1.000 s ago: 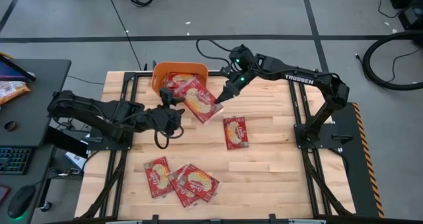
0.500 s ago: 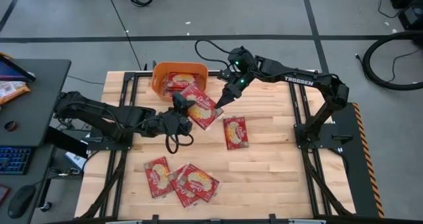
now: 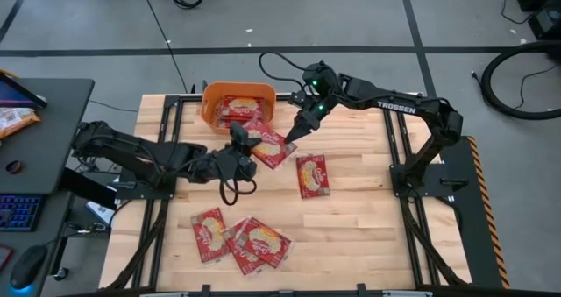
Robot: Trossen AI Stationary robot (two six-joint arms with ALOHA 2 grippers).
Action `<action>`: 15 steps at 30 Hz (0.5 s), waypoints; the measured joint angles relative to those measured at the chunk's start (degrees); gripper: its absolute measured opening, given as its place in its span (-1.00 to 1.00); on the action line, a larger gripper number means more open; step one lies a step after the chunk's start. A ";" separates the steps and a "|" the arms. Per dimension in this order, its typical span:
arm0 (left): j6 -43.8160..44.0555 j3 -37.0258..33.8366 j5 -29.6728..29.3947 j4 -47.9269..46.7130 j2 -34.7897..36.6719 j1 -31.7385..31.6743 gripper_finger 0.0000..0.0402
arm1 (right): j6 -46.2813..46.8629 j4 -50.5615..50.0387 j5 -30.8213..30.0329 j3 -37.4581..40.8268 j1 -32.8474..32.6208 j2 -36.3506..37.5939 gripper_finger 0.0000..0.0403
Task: Sort popcorn bags into baskets
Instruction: Put the popcorn bag into the orange bin
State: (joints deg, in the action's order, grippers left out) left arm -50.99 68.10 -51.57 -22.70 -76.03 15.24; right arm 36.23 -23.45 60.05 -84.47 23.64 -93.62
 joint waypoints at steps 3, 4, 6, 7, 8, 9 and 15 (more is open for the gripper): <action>2.90 0.00 0.26 0.19 0.00 0.47 -0.85 | 0.06 0.07 0.59 0.00 1.49 0.00 -0.47; 4.21 0.00 -0.03 0.12 0.00 0.57 -0.85 | 0.12 0.07 1.02 0.00 2.33 0.00 -0.42; 6.60 0.00 -0.89 -0.47 0.00 0.55 -0.84 | 0.80 0.05 1.51 0.00 4.12 0.02 -0.33; 7.85 0.00 -1.28 -1.27 0.00 0.53 -0.84 | 1.65 0.03 1.48 0.00 5.11 0.02 -0.30; 9.29 0.00 -1.56 -2.43 0.00 0.41 -0.84 | 2.77 -0.01 1.33 0.00 6.07 0.02 -0.27; 11.00 0.00 -1.76 -4.15 0.00 0.10 -0.84 | 3.72 -0.08 0.94 0.00 6.98 0.04 -0.25; 25.75 -0.04 -0.70 -19.70 0.00 -3.77 -0.84 | 5.18 -0.66 -7.33 0.00 8.65 0.95 -0.23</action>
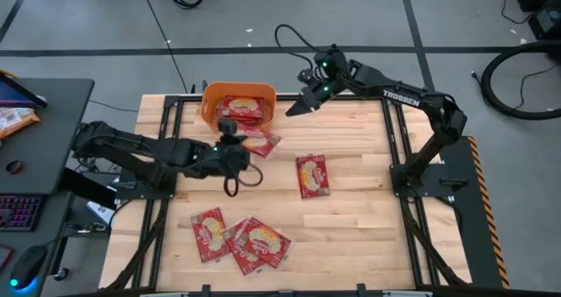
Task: Sort popcorn bags into baskets
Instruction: Put the popcorn bag into the orange bin
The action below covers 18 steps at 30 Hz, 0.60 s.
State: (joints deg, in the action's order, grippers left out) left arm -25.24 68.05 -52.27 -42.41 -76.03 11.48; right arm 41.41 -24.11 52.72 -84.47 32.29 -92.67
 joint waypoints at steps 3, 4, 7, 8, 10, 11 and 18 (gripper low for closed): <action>3.61 0.00 0.07 -4.30 0.00 -3.22 -0.87 | 0.74 0.01 -5.22 0.00 -1.91 1.07 -0.23; 3.96 0.00 0.39 -4.81 0.00 -4.43 -0.87 | 0.83 0.01 -6.68 0.00 -2.76 1.38 -0.23; 3.89 -0.35 4.60 -4.55 0.04 -8.90 -0.87 | 0.83 0.03 -9.72 0.00 -5.24 2.34 -0.23; 3.73 -1.01 6.25 -3.93 0.06 -10.63 -0.87 | 0.83 0.02 -10.25 0.00 -5.90 2.57 -0.23; 2.35 -3.24 8.74 -2.12 0.07 -13.87 -0.86 | 0.58 -0.03 -10.94 0.00 -7.03 2.97 -0.23; 1.40 -4.50 9.60 -0.75 0.04 -15.44 -0.86 | 0.43 -0.07 -11.14 0.00 -7.44 3.22 -0.23; -8.38 -11.95 16.21 10.32 0.04 -24.70 -0.86 | -1.05 -2.41 -16.65 0.00 -9.68 6.82 -0.23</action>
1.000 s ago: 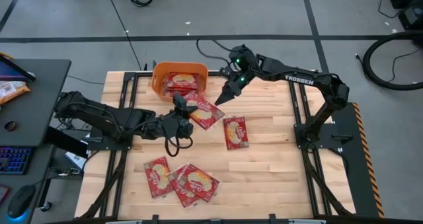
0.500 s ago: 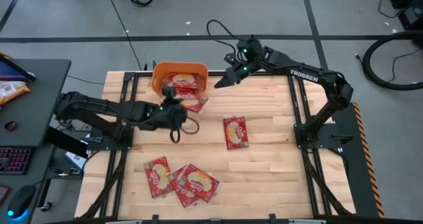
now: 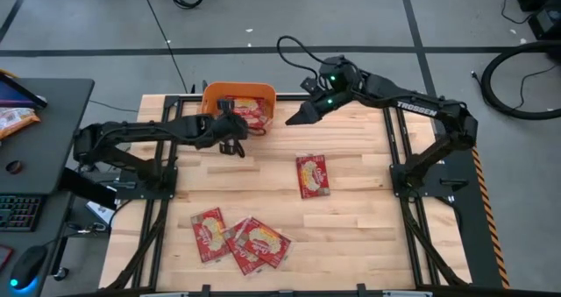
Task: Sort popcorn bags into baskets
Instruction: Put the popcorn bag into the orange bin
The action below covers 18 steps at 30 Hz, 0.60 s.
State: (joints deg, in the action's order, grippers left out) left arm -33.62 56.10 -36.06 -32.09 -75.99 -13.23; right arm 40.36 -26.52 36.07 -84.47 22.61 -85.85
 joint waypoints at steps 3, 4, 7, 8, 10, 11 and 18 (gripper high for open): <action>-3.34 -2.33 1.35 6.35 0.00 -3.89 -0.86 | -1.00 -1.44 -3.11 0.00 -0.98 1.80 -0.23; -4.39 -2.89 1.77 8.10 0.00 -5.35 -0.86 | -1.33 -1.52 -3.98 0.00 -1.27 2.26 -0.23; -6.28 -4.27 4.64 13.27 0.00 -9.95 -0.86 | -1.55 -1.62 -6.33 0.00 -2.11 3.22 -0.23; -6.50 -4.69 6.22 14.47 0.00 -11.60 -0.86 | -1.57 -1.61 -7.07 0.00 -2.32 3.52 -0.23; -6.46 -5.13 10.04 15.84 -0.12 -14.82 -0.86 | -1.77 -1.58 -8.44 0.00 -2.69 3.93 -0.23; -6.49 -5.14 11.52 16.38 -0.44 -16.38 -0.86 | -1.90 -1.60 -9.01 0.00 -2.77 4.00 -0.23; -9.43 -5.14 14.47 21.41 -4.99 -22.77 -0.86 | -1.52 -1.65 -14.30 0.00 -2.69 3.75 -0.23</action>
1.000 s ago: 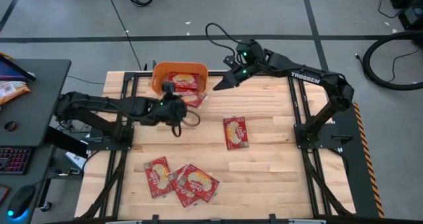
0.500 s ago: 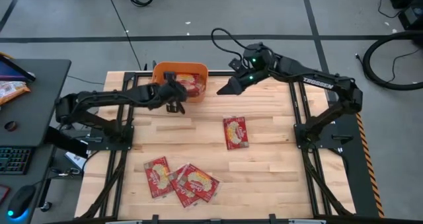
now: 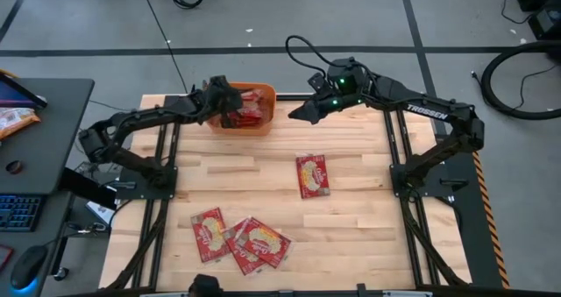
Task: Sort popcorn bags into baskets
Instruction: Put the popcorn bag into the orange bin
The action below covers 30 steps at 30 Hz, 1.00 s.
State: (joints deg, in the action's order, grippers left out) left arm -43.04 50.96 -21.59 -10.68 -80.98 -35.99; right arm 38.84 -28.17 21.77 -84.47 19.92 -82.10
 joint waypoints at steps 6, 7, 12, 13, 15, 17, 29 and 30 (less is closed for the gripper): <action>-5.40 0.00 -1.34 3.27 -5.90 -0.10 -0.85 | 1.62 0.23 -1.16 0.00 0.19 -0.16 -0.23; -5.24 0.00 -2.37 3.47 -6.84 -0.10 -0.84 | 1.74 0.22 -1.17 0.00 0.20 -0.16 -0.23; 2.03 0.00 -4.44 3.15 -8.97 -0.17 -0.70 | 2.14 0.22 -1.17 0.00 0.18 -0.18 -0.23; 3.86 0.00 -3.65 2.99 -8.94 -0.16 -0.65 | 2.22 0.22 -1.17 0.00 0.15 -0.18 -0.23; 7.09 0.49 -1.66 1.57 -8.86 0.08 -0.55 | 2.60 0.22 -1.16 0.00 0.03 -0.18 -0.23; 9.88 1.48 -0.13 -1.02 -8.58 0.29 -0.45 | 2.89 0.22 -1.13 0.00 -0.18 -0.18 -0.23; 28.61 14.99 17.23 -27.01 -8.54 0.91 -0.15 | 2.39 -0.02 3.34 0.00 -1.01 -0.21 -0.23; 30.42 15.89 21.56 -28.56 -8.54 1.15 -0.15 | 1.84 -0.34 3.78 0.00 -1.26 -0.21 -0.23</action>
State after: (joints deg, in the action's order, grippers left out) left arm -12.62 66.85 -0.03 -39.24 -89.52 -34.85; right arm 40.68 -28.51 25.56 -84.47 18.66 -82.30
